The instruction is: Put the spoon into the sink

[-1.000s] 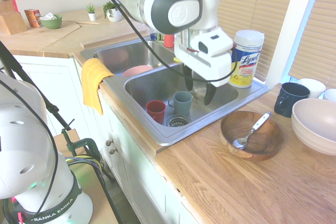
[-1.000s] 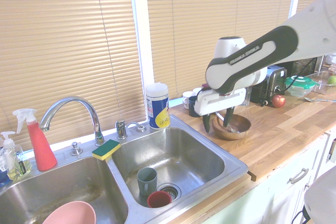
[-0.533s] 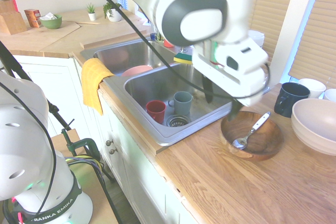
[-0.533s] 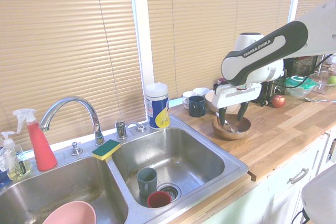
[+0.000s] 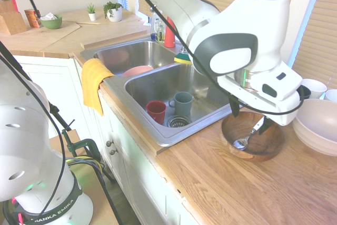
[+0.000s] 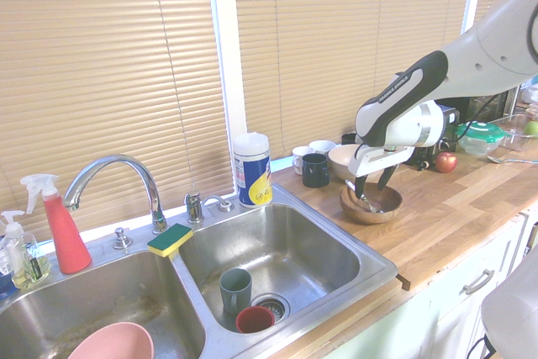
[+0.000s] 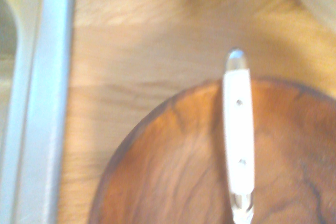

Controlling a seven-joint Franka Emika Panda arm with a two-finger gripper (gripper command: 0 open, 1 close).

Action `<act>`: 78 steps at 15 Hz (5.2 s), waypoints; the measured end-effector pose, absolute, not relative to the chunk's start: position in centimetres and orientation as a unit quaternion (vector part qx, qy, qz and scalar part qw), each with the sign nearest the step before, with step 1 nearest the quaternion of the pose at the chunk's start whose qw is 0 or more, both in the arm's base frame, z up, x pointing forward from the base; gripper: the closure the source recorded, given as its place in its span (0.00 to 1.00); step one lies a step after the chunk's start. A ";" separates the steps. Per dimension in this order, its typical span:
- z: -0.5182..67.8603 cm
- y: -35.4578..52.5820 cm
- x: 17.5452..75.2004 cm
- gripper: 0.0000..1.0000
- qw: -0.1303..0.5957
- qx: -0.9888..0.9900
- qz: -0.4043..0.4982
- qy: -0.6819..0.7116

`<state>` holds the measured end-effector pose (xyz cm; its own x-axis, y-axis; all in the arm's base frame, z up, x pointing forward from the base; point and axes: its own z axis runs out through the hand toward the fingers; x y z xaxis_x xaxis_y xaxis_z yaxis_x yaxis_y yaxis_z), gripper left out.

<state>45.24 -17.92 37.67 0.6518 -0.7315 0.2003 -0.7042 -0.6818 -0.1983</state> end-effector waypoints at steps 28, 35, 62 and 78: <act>32.9 -19.0 48.3 1.00 0.070 -0.915 -0.159 0.364; 33.3 -19.6 48.1 1.00 0.074 -0.912 -0.166 0.368; 35.1 13.9 43.1 1.00 -0.062 -0.950 -0.205 0.227; 19.1 15.7 53.9 1.00 -0.109 -0.960 -0.137 0.218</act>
